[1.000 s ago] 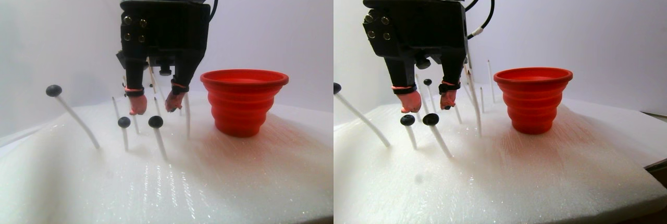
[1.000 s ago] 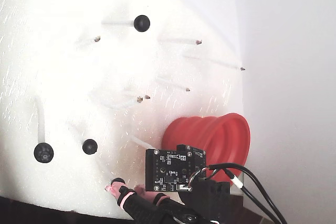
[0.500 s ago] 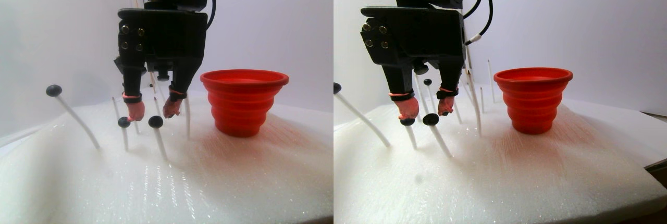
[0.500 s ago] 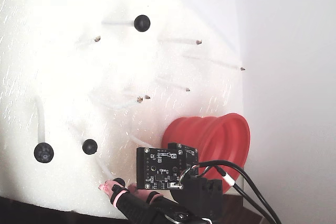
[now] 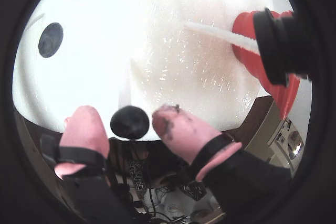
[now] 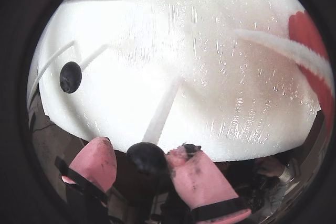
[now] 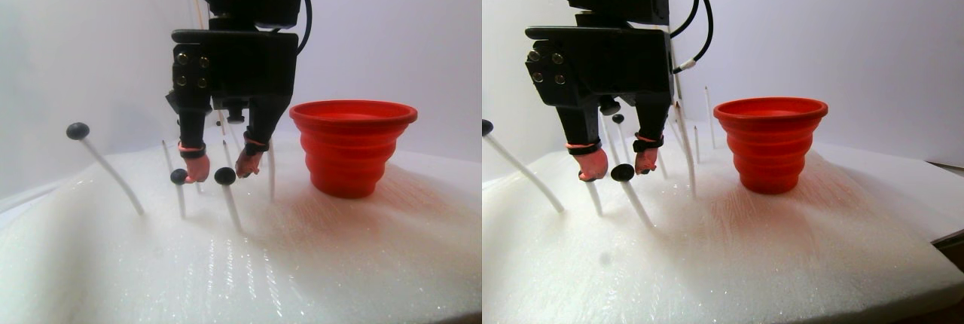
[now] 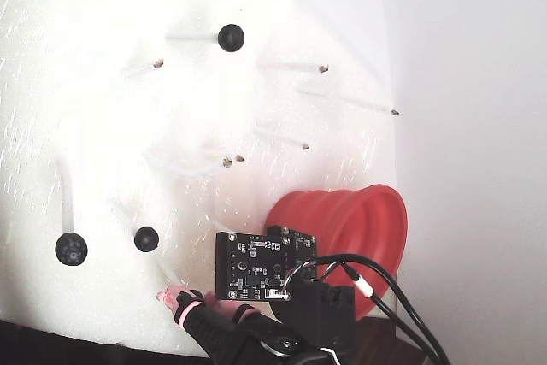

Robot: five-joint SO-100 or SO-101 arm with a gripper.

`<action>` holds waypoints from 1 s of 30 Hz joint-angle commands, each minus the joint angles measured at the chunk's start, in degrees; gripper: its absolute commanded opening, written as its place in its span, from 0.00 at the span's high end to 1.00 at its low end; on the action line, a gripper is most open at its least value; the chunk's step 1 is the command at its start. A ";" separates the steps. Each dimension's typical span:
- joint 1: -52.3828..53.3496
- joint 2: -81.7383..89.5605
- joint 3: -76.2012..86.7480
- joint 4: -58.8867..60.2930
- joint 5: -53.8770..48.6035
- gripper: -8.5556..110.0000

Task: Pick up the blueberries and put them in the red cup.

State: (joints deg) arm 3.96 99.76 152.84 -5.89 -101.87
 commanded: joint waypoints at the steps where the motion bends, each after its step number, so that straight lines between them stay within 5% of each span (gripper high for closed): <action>1: -0.35 0.35 -1.85 -0.70 -0.18 0.76; 30: 0.00 -2.64 -2.20 -2.72 -0.53 0.80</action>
State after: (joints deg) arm 3.96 96.59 151.96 -8.09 -101.87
